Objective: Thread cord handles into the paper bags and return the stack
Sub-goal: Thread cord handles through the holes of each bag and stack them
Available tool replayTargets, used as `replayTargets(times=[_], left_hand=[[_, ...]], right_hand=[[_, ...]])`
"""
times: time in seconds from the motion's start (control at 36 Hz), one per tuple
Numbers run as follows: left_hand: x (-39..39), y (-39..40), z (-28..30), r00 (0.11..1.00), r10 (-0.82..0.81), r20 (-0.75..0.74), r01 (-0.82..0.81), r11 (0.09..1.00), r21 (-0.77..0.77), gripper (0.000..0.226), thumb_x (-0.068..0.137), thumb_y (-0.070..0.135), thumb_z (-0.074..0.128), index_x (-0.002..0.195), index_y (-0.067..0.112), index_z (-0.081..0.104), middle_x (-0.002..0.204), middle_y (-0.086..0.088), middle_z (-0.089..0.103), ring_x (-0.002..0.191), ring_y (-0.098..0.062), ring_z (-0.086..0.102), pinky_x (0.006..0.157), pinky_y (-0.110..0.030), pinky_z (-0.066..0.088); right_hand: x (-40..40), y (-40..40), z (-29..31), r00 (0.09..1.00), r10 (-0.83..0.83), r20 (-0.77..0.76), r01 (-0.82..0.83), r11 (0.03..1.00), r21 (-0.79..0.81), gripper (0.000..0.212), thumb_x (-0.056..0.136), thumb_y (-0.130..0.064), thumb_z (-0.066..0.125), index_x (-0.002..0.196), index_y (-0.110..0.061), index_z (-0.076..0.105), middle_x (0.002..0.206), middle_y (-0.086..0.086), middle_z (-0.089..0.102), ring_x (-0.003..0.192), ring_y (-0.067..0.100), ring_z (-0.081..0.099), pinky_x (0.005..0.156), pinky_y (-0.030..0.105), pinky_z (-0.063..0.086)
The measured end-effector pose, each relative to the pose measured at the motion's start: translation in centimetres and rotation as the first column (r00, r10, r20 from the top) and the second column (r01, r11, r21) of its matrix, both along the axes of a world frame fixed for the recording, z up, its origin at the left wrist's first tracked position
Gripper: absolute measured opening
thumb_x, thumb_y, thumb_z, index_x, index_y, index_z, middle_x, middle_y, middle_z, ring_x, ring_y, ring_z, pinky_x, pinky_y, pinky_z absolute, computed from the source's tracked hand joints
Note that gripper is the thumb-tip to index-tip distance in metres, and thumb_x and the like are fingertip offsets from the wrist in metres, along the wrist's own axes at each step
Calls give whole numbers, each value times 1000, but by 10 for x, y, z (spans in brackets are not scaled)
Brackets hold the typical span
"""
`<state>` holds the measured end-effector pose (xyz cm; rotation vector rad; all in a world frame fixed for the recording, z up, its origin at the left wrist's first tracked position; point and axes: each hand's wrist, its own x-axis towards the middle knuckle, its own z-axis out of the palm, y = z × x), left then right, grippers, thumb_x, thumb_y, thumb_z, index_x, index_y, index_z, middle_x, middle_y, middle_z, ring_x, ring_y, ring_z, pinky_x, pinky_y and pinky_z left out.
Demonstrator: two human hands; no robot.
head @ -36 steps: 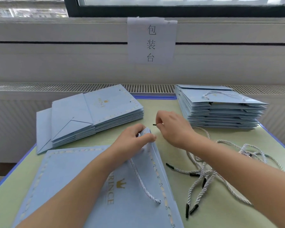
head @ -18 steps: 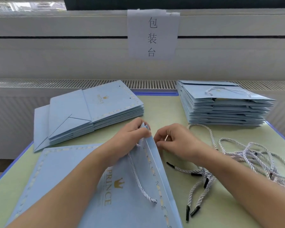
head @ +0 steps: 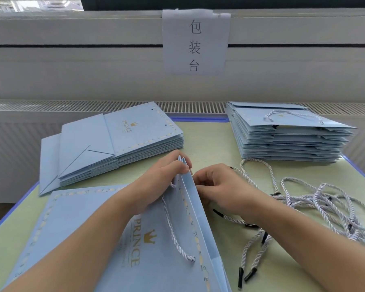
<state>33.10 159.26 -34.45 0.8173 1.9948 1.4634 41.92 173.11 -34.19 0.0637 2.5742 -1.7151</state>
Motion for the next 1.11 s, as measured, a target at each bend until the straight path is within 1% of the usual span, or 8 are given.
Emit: replayTargets(times=[0.14,0.28,0.47,0.56,0.69,0.89,1.0,1.11], left_hand=[[-15,5,-8,998,35,-48,-39,996,-82,22,55,28,46,61,42,61,60,15,60,56,-2,56,63,-30,43],[-9,5,-5,999,37,-33,-39,997,-67,17,60,30,45,63,41,57,63,11,56,61,-8,53,63,-30,41],[3,0,4,1000,-4,10,5,999,-33,13,68,36,46,76,31,55,78,-2,54,75,-19,51,73,-36,40],[2,-1,4,1000,-7,14,7,999,-41,14,68,36,46,78,31,55,80,-3,53,74,-19,50,74,-37,39],[2,-3,4,999,-15,47,16,999,-29,14,69,35,48,79,29,56,84,-5,54,81,-20,50,79,-40,38],[1,-2,3,1000,-5,28,6,999,-34,24,67,33,47,87,26,57,102,-18,62,87,-23,57,92,-52,46],[2,-2,4,1000,5,25,-4,999,-40,19,67,34,46,82,29,57,89,-12,61,83,-20,54,82,-42,43],[3,-3,6,998,11,56,-10,1000,-18,14,67,34,46,76,32,56,82,-1,56,78,-18,52,79,-40,40]], right_hand=[[1,-5,3,1000,9,6,-8,998,-64,17,93,-4,56,91,7,69,90,32,66,70,20,52,67,33,39],[1,-7,2,1000,1,7,1,974,-228,11,90,6,55,97,4,63,79,20,69,64,17,60,60,22,48],[6,-10,14,987,-73,147,132,884,-448,11,90,4,51,94,-6,50,63,6,61,46,9,52,44,17,41],[12,-11,15,990,-96,99,124,934,-335,14,88,1,53,97,-9,48,68,3,61,54,11,52,51,20,42],[16,-14,4,976,-25,-214,80,965,251,22,79,-10,61,89,-24,47,60,-17,51,54,7,41,56,26,36],[10,-15,-6,991,-29,-129,52,983,176,21,85,-7,62,95,-20,75,50,-20,51,45,3,40,51,13,29],[4,-17,-6,978,-116,-176,142,979,143,15,82,-12,70,84,-25,77,88,-12,53,61,2,45,67,19,38],[8,-17,-6,948,-100,-303,167,965,201,15,82,-19,72,84,-33,76,98,-19,48,81,6,56,74,32,48]])
